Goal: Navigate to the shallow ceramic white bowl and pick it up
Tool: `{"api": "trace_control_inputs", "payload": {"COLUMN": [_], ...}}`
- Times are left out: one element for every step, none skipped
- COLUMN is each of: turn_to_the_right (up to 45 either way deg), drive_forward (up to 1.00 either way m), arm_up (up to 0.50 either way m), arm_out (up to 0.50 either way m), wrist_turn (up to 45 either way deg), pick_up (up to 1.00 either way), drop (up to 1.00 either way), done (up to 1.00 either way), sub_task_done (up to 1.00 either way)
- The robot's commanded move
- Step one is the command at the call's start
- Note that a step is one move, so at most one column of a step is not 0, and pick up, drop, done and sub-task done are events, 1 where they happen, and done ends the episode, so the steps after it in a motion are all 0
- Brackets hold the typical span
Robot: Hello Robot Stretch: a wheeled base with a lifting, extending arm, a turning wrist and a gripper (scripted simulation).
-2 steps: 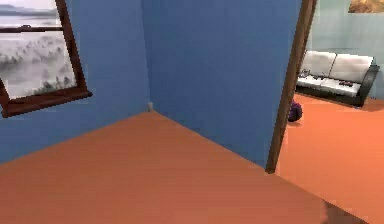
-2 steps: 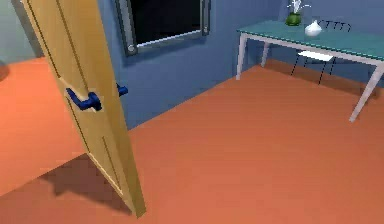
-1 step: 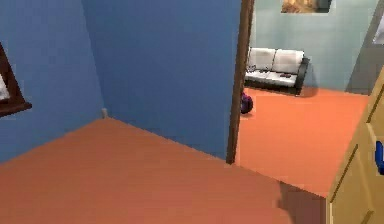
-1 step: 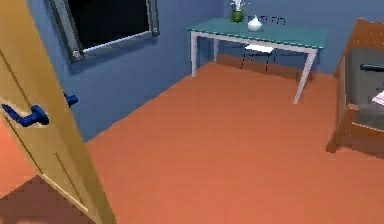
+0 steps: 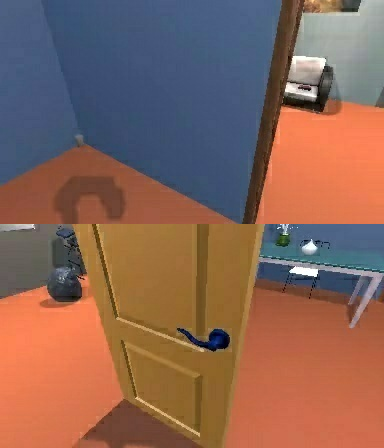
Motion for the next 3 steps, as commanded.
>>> {"api": "trace_control_inputs", "payload": {"turn_to_the_right": [24.0, 0.0, 45.0], "drive_forward": [0.00, 0.70, 0.00], "arm_up": [0.00, 0.00, 0.00], "arm_out": [0.00, 0.00, 0.00], "wrist_turn": [0.0, 0.0, 0.0], "pick_up": [0.00, 0.00, 0.00], "drop": [0.00, 0.00, 0.00], "done": [0.00, 0.00, 0.00], "sub_task_done": [0.00, 0.00, 0.00]}}
